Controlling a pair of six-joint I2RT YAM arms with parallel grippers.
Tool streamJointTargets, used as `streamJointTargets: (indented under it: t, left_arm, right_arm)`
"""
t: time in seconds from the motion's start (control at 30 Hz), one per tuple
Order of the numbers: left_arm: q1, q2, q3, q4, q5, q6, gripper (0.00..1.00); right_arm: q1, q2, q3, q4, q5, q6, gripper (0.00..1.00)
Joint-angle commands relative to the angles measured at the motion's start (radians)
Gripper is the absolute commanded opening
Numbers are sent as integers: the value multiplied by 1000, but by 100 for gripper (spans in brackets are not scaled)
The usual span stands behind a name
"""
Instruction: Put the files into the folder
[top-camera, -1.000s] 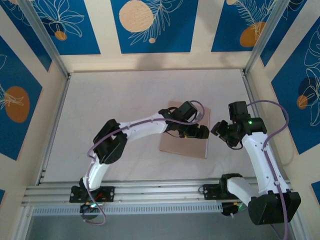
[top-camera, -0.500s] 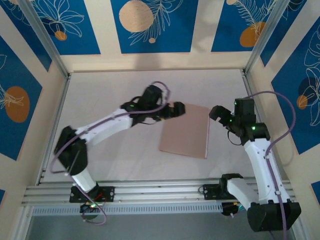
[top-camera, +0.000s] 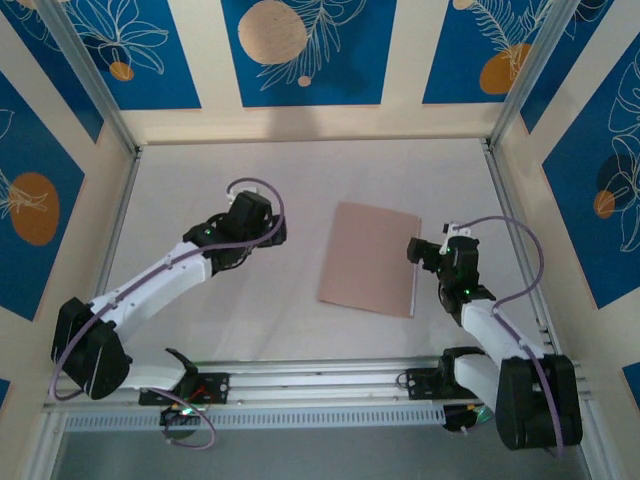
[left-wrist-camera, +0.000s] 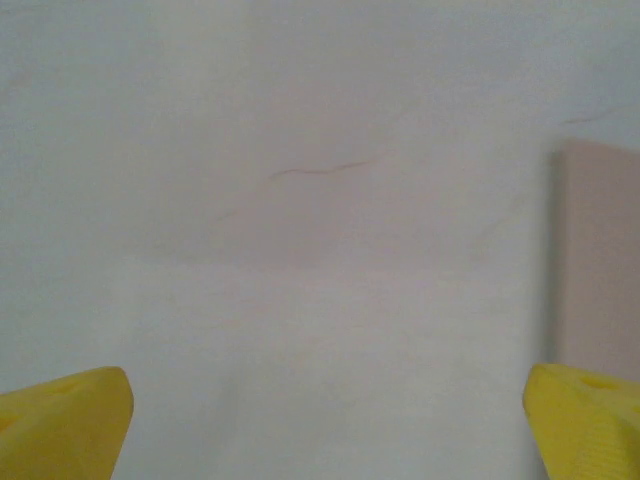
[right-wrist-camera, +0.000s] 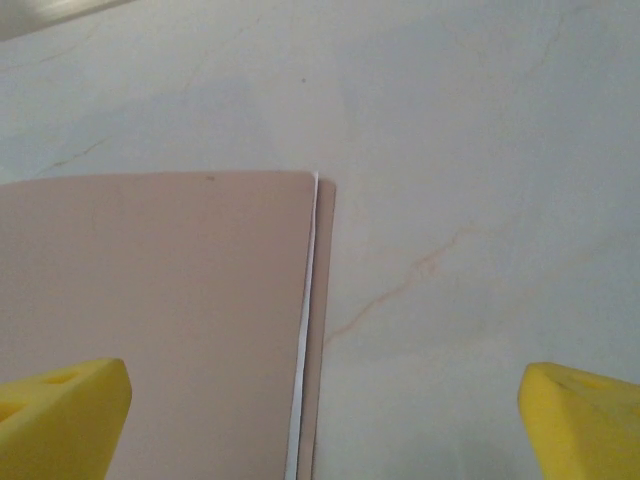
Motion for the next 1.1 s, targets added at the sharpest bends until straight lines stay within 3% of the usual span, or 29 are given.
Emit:
streamJointTargets:
  t: [0.0,0.13,0.4,0.5,0.7,0.87,1.07]
  left_arm:
    - [7,-72,-84,27,-225,130,100]
    - [17,-131,-191,115,-346,234,100]
    - [88,-204,-351,304,-328,370,100]
    - [123,-213,-397,369,-320,428,100]
    - [294,-229,-498,541,-131,460,100]
    - [450,-186,-590,827,74,516,100]
    - [521,-64,-669,1111,159,552,100]
  right_arm:
    - [-14,92,-20,295,-22,-67,99]
    - [-36,212,-19,453,-98,-92,99]
    - [-89,436,-17,690,-186,-90,99]
    - [-79,461,7,666,-197,-109,99]
    - [-57,470,50,599,-148,-121,99]
    - [-18,478,82,552,-68,-141,99]
    - [-18,478,82,553,-69,-140,99]
